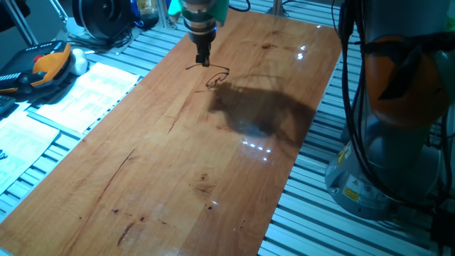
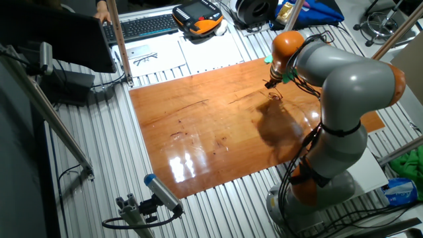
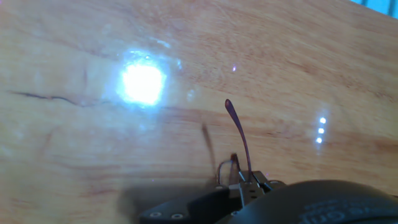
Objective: Unfold the leg of the glasses (with one hand)
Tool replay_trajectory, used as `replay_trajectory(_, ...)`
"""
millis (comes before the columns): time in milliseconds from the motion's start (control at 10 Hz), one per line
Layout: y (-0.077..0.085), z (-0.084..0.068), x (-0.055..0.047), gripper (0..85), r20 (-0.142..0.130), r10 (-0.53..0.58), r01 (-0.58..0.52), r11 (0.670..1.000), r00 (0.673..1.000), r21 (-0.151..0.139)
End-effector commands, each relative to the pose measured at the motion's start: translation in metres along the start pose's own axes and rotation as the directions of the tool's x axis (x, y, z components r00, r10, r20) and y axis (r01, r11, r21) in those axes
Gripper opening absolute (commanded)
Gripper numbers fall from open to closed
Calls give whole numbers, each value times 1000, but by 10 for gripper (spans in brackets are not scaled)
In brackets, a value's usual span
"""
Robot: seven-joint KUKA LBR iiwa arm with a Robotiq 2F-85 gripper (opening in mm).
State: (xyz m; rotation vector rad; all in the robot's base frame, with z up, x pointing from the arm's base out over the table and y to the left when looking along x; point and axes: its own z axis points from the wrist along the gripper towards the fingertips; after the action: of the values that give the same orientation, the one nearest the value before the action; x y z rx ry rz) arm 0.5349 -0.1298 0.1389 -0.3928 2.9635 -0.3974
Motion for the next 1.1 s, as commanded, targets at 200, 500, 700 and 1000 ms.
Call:
replay_trajectory(200, 1, -7, 3, 0, -2, 23, -23, 993, 1000, 118)
replay_trajectory(500, 1, -8, 4, 0, -17, 8, -4, 975, 1000, 221)
replay_trajectory(700, 1, -8, 4, 0, -39, -16, 26, 956, 999, 293)
replay_trajectory(1000, 5, -8, 1, 0, -72, -1, 23, 954, 997, 299)
